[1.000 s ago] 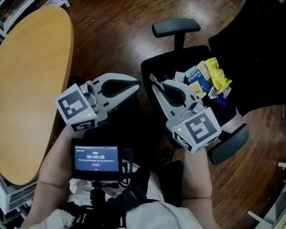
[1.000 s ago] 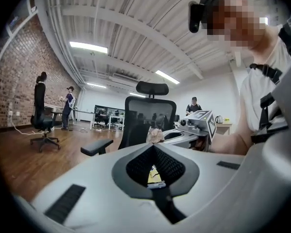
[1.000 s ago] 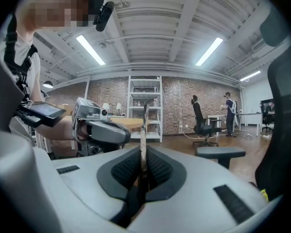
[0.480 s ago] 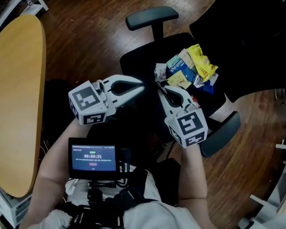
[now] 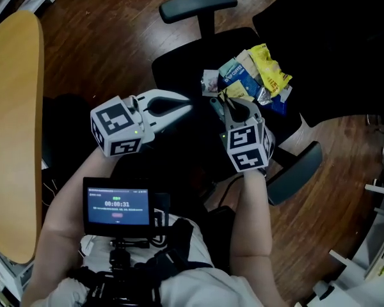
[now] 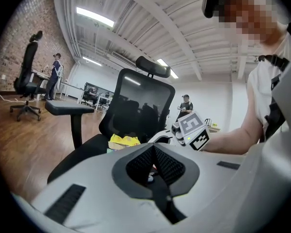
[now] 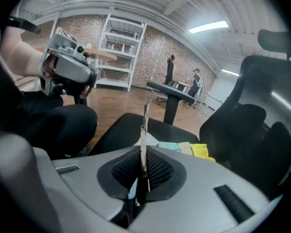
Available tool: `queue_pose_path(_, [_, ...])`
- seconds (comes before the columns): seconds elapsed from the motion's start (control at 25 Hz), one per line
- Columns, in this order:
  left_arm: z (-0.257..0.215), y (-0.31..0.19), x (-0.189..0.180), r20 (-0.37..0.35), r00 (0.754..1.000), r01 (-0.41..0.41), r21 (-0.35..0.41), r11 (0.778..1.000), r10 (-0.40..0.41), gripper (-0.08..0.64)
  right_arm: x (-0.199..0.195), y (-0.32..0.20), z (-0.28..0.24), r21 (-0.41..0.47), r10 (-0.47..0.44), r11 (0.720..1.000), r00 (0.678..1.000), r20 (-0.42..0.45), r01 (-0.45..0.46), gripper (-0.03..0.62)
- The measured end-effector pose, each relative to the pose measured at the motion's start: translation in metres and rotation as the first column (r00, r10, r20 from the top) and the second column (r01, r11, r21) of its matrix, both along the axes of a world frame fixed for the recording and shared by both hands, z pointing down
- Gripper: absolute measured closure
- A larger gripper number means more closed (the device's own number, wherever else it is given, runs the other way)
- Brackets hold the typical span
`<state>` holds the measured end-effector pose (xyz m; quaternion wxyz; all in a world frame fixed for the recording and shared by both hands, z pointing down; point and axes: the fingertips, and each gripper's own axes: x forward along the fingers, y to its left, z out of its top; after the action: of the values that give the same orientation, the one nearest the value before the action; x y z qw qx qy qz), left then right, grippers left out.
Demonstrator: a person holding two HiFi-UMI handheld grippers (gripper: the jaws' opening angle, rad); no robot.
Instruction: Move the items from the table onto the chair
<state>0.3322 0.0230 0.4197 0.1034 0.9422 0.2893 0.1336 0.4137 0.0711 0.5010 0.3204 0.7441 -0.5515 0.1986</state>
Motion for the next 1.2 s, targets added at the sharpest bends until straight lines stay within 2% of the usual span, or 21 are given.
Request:
queue_pose_path(0.2, [0.003, 0.005, 0.002, 0.007, 1.0, -0.007, -0.001, 1.0, 0.007, 0.552, 0.029, 0.005, 0.033, -0.199, 0.023, 0.979, 0.996, -0.089, -0.04, 0.586])
queue_pose_path(0.36, [0.011, 0.007, -0.001, 0.026, 1.0, -0.009, 0.002, 1.0, 0.009, 0.552, 0.038, 0.009, 0.054, -0.274, -0.025, 0.961, 0.983, -0.18, -0.026, 0.577])
queue_pose_path(0.72, [0.021, 0.001, 0.001, 0.052, 0.999, 0.003, 0.023, 1.0, -0.005, 0.552, 0.039, 0.011, 0.079, -0.303, -0.064, 0.953, 0.983, -0.172, 0.009, 0.577])
queue_pose_path(0.92, [0.023, 0.002, 0.0, 0.06, 0.998, 0.007, 0.023, 1.0, -0.009, 0.552, 0.035, 0.007, 0.091, -0.306, -0.055, 0.952, 0.986, -0.155, 0.005, 0.569])
queue_pose_path(0.96, [0.023, 0.002, -0.001, 0.06, 0.998, 0.009, 0.024, 1.0, -0.01, 0.552, 0.035, 0.007, 0.091, -0.305, -0.046, 0.952, 0.987, -0.152, -0.003, 0.551])
queue_pose_path(1.08, [0.025, 0.002, 0.0, 0.07, 0.997, 0.017, 0.026, 1.0, -0.019, 0.552, 0.04, 0.01, 0.094, -0.306, -0.017, 0.952, 0.991, -0.133, -0.025, 0.446])
queue_pose_path(1.2, [0.028, 0.002, 0.002, 0.078, 0.997, 0.021, 0.025, 0.999, -0.023, 0.552, 0.043, 0.012, 0.095, -0.31, -0.012, 0.95, 0.991, -0.131, -0.029, 0.399])
